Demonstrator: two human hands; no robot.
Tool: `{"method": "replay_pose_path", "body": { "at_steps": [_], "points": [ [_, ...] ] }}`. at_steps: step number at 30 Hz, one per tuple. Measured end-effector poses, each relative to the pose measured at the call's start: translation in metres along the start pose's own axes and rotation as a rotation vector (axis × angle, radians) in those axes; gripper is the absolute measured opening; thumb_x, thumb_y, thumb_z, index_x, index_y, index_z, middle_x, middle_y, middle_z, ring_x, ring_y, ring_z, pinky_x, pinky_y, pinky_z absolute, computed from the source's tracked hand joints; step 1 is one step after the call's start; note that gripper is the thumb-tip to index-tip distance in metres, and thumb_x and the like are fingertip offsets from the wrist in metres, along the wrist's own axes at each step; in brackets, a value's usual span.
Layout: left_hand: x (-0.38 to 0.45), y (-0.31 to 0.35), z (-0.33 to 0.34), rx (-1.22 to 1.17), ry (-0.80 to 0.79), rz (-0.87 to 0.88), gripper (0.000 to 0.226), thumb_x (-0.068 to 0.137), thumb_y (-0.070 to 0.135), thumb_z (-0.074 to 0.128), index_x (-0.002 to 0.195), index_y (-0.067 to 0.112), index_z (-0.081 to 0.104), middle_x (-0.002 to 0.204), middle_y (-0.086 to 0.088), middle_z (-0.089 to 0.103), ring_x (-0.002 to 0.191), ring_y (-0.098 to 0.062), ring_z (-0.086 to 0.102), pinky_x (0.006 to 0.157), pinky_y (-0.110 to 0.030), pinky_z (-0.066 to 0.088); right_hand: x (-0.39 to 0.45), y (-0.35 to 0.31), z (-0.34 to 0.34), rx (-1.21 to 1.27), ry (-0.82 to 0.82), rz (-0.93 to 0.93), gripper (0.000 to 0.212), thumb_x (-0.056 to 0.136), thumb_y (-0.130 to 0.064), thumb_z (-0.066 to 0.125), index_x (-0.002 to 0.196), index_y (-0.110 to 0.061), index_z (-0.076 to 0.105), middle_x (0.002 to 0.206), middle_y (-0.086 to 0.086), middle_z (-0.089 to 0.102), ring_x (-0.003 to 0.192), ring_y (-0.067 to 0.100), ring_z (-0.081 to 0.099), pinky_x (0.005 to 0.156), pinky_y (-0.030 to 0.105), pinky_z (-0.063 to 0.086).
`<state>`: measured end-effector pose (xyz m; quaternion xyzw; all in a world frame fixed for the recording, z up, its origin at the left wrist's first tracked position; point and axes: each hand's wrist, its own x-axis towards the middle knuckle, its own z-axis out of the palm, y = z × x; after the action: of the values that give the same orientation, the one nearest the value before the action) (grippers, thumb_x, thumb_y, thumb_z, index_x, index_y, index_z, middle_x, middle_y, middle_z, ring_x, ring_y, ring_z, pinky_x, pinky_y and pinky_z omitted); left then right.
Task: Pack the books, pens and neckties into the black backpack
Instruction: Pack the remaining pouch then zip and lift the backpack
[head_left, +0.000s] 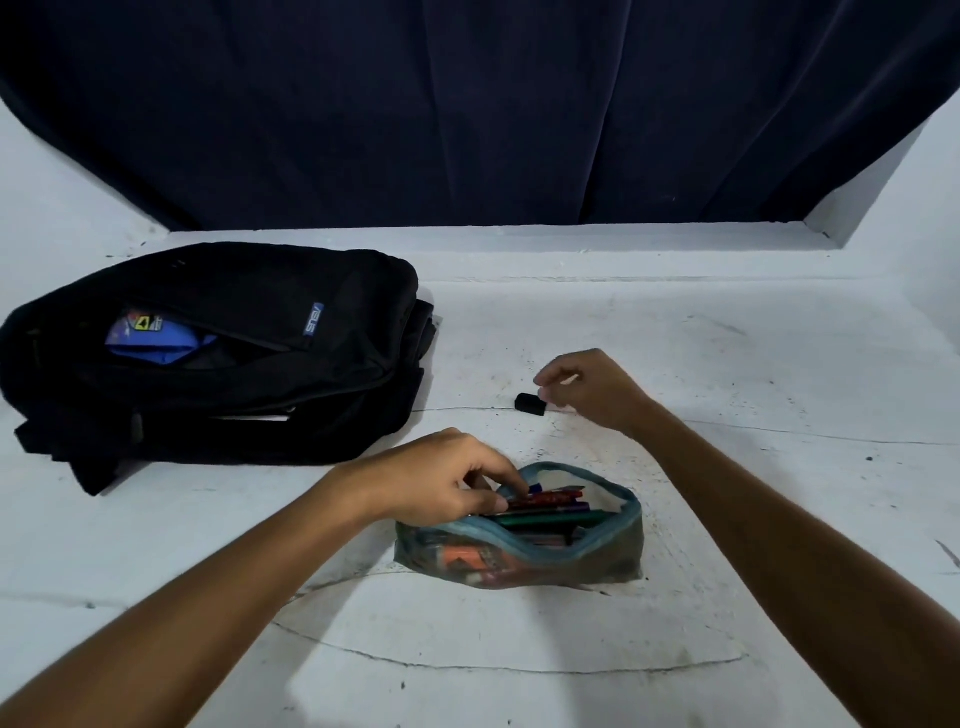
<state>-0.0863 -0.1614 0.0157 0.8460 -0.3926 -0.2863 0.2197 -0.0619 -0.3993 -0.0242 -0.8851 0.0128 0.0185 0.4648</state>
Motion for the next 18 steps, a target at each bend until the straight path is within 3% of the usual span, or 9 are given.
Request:
{"method": "replay_pose_path", "body": {
  "at_steps": [3, 7, 11, 15, 18],
  "points": [
    [0.0, 0.001, 0.001, -0.039, 0.003, 0.004, 0.027, 0.093, 0.032, 0.065, 0.12, 0.032, 0.068, 0.097, 0.029, 0.065, 0.087, 0.011, 0.062, 0.085, -0.019, 0.051, 0.027, 0.01, 0.017, -0.193, -0.045, 0.0, 0.028, 0.078, -0.013, 0.079, 0.105, -0.008, 0.073, 0.1, 0.005, 0.069, 0.087, 0.012, 0.058, 0.07, 0.02, 0.043],
    [0.0, 0.0, 0.002, -0.066, 0.016, -0.009, 0.028, 0.092, 0.032, 0.066, 0.12, 0.031, 0.068, 0.098, 0.027, 0.066, 0.089, 0.011, 0.062, 0.081, -0.014, 0.047, 0.035, 0.02, 0.027, -0.345, -0.087, -0.013, 0.024, 0.078, -0.011, 0.077, 0.102, -0.008, 0.073, 0.102, 0.008, 0.071, 0.084, 0.016, 0.059, 0.071, 0.026, 0.045],
    [-0.003, -0.001, 0.001, -0.085, 0.014, -0.022, 0.032, 0.09, 0.036, 0.068, 0.121, 0.033, 0.068, 0.108, 0.022, 0.068, 0.097, 0.007, 0.063, 0.083, -0.014, 0.05, 0.019, 0.007, 0.016, -0.139, -0.054, -0.017, 0.021, 0.074, -0.004, 0.08, 0.093, -0.01, 0.075, 0.09, 0.007, 0.073, 0.072, 0.007, 0.063, 0.068, 0.024, 0.046],
    [-0.002, -0.002, -0.002, -0.093, -0.005, -0.021, 0.04, 0.085, 0.042, 0.073, 0.123, 0.035, 0.066, 0.115, 0.021, 0.068, 0.102, 0.004, 0.063, 0.083, -0.014, 0.051, -0.03, -0.036, -0.019, 0.191, -0.158, -0.086, 0.02, 0.073, -0.002, 0.081, 0.091, -0.006, 0.074, 0.084, 0.007, 0.075, 0.073, 0.01, 0.07, 0.069, 0.019, 0.052],
    [-0.001, -0.006, -0.001, -0.116, -0.022, -0.036, 0.052, 0.075, 0.046, 0.08, 0.124, 0.038, 0.064, 0.114, 0.026, 0.066, 0.106, 0.004, 0.061, 0.088, -0.022, 0.054, -0.069, -0.063, -0.036, 0.063, -0.287, -0.167, 0.016, 0.074, -0.007, 0.082, 0.088, -0.009, 0.076, 0.076, -0.006, 0.073, 0.061, 0.001, 0.057, 0.058, 0.011, 0.042]
  ]
}}
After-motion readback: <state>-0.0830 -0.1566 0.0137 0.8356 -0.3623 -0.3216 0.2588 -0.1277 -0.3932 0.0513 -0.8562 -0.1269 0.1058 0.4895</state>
